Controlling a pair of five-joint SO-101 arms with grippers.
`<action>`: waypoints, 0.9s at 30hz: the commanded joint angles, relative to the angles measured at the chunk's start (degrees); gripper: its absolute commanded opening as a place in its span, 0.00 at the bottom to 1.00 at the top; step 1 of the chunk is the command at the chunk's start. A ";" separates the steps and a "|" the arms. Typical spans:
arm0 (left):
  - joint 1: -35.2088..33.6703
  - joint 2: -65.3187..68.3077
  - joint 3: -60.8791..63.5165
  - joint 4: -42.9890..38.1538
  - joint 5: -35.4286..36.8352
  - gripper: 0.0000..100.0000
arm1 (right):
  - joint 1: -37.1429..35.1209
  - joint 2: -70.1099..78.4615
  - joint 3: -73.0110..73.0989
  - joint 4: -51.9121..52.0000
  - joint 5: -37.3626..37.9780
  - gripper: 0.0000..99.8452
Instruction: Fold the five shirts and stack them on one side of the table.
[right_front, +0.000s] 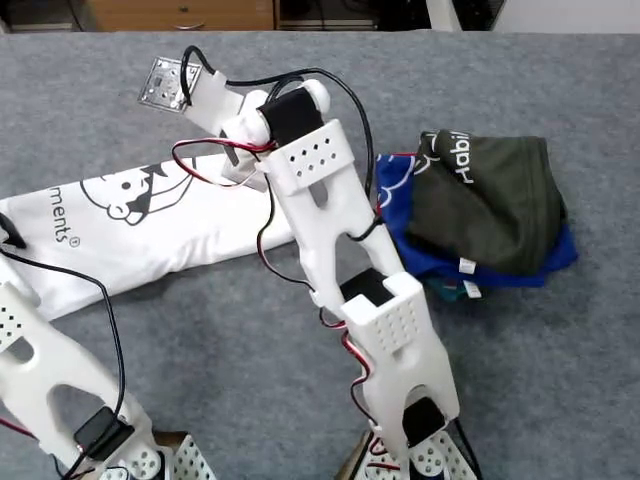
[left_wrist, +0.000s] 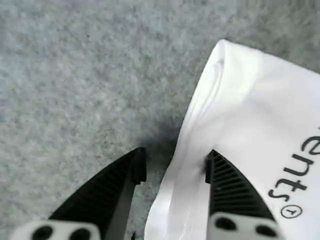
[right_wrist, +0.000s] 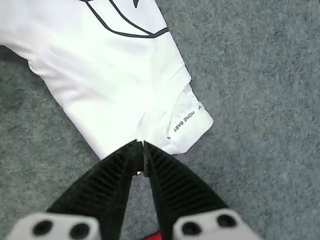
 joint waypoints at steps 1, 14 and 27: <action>-0.18 3.74 -4.13 -1.23 0.09 0.12 | 0.84 -0.31 -0.04 0.79 0.18 0.00; 0.09 6.55 -15.82 7.74 -0.26 0.02 | 0.84 -0.31 -0.04 0.79 0.09 0.00; -15.30 1.10 -25.49 13.36 -0.18 0.02 | 2.42 1.27 -0.22 -4.75 -4.92 0.00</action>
